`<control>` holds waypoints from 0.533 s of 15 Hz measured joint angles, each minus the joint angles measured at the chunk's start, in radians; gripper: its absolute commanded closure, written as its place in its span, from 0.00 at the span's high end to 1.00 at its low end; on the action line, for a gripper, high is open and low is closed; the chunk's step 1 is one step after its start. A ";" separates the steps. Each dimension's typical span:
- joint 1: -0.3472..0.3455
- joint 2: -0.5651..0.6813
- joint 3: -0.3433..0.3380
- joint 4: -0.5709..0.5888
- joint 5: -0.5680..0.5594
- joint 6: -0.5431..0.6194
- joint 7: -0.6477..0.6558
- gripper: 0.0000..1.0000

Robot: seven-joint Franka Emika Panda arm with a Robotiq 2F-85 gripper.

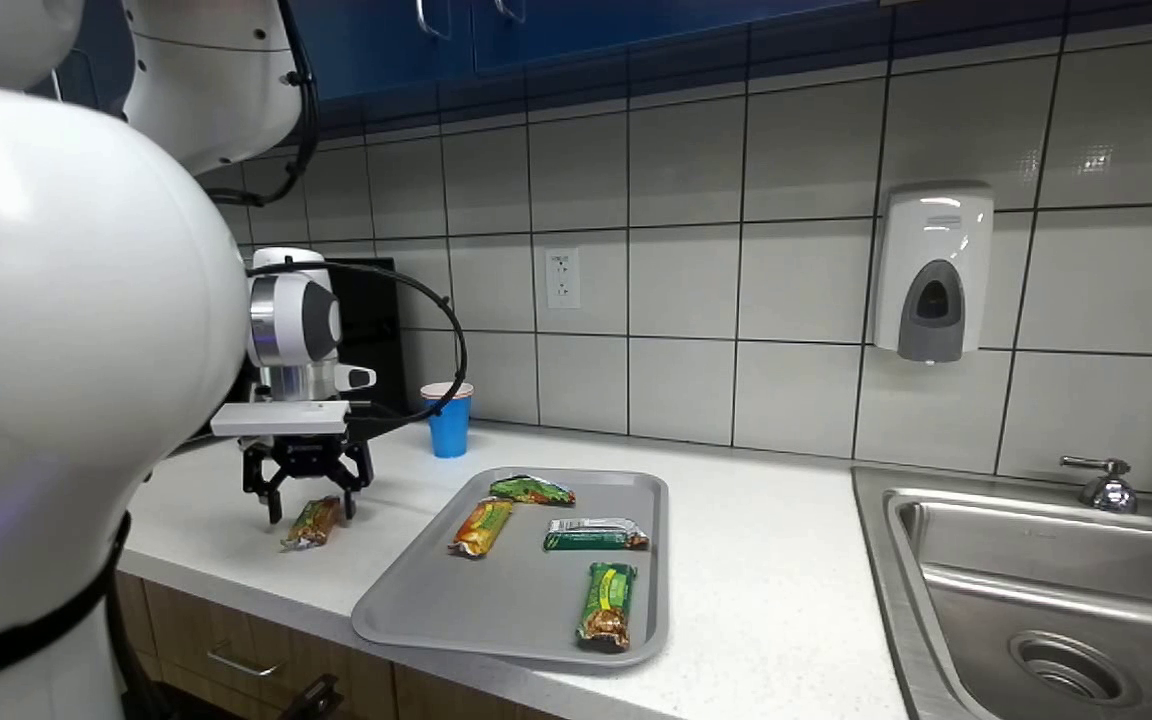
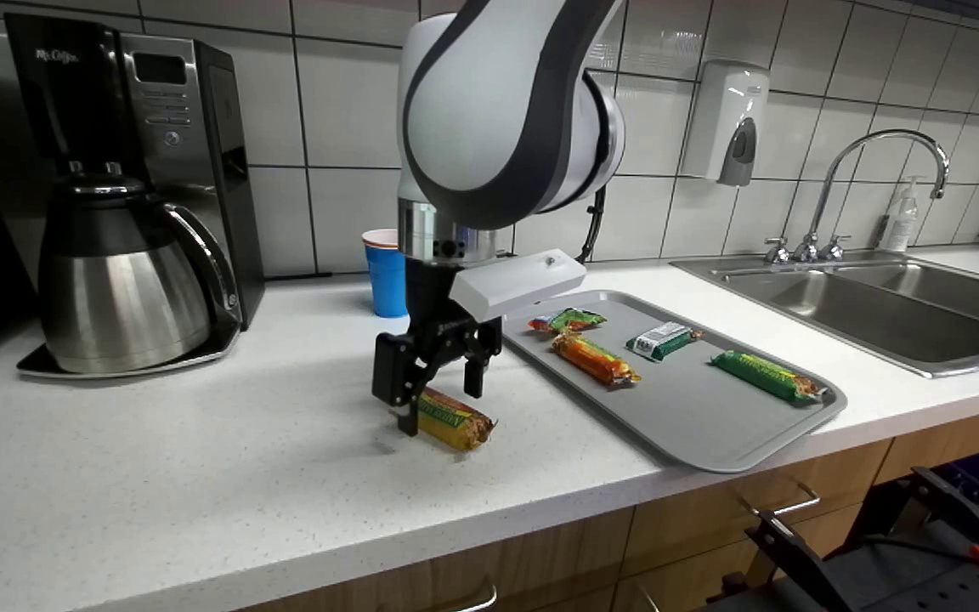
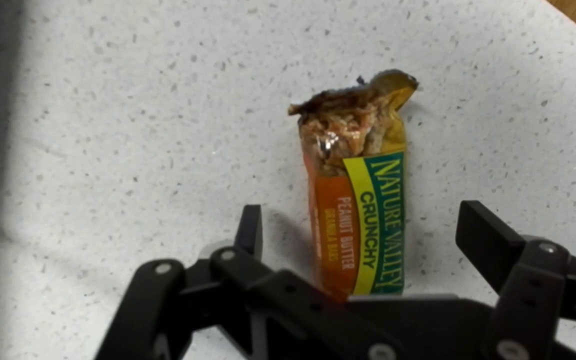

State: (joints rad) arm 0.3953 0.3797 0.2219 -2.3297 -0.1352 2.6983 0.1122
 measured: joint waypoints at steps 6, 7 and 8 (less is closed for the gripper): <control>0.000 0.000 0.000 0.003 0.000 0.000 0.000 0.49; 0.000 0.000 0.000 0.003 0.000 0.000 0.000 0.42; 0.000 0.000 0.000 0.003 0.000 0.000 0.000 0.34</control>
State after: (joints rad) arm 0.3953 0.3797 0.2219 -2.3270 -0.1352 2.6983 0.1122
